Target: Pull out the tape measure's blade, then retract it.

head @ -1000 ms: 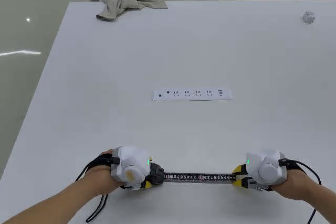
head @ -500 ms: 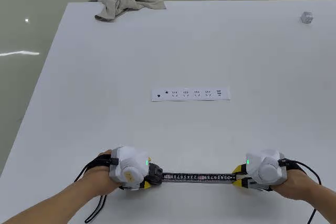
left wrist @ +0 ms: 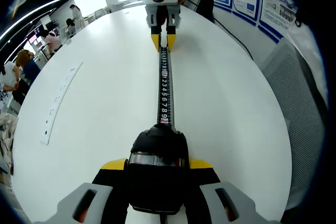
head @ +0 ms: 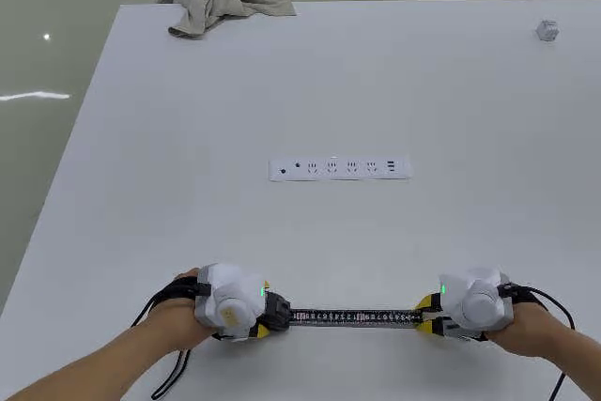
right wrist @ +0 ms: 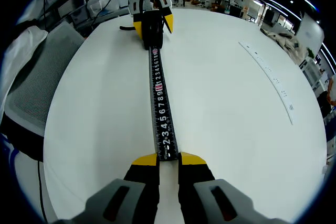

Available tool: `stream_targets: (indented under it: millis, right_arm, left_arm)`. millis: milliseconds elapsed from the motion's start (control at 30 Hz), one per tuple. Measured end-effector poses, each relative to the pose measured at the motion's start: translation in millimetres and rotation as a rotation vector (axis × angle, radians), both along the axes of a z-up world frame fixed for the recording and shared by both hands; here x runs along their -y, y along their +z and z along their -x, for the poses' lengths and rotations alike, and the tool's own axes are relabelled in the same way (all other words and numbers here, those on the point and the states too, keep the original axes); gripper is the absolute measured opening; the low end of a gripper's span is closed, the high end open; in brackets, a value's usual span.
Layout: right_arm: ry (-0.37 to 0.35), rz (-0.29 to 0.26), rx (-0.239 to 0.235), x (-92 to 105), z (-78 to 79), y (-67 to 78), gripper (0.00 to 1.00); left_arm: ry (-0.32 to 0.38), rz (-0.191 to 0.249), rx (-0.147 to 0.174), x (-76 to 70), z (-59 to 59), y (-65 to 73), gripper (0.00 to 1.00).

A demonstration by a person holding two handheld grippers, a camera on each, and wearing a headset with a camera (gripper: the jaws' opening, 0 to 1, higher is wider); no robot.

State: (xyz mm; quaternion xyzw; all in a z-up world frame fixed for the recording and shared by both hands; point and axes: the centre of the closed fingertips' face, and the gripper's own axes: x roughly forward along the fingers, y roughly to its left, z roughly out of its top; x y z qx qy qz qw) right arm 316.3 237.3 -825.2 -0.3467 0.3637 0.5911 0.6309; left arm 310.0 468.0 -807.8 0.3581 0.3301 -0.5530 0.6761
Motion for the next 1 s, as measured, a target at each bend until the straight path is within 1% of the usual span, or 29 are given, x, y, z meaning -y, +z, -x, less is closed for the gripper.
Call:
stream_targets:
  millis: [200,300,500,633,833,1000]
  right_arm:
    - [-0.001,0.001,0.002,0.0,0.2,0.4,0.12]
    - [-0.003,-0.003,0.004,-0.2,0.3,1.1,0.11]
    - [-0.007,-0.006,0.006,1.4,-0.7,-1.0,0.12]
    - [-0.009,-0.005,0.007,0.5,0.2,0.7,0.12]
    - [-0.002,-0.001,0.015,0.2,0.4,0.8,0.12]
    - [0.018,0.01,0.026,0.5,0.4,-0.7,0.13]
  left_arm:
    - [0.002,-0.001,0.002,0.6,0.2,1.0,0.38]
    - [0.002,0.002,0.009,-0.4,0.6,0.3,0.38]
    - [0.002,0.0,0.007,0.0,0.2,0.3,0.38]
    - [0.003,-0.001,0.008,0.0,0.0,-0.3,0.38]
    - [0.003,-0.001,0.011,-0.3,-0.1,-0.8,0.38]
    - [0.005,-0.001,0.008,0.4,-0.4,-0.4,0.38]
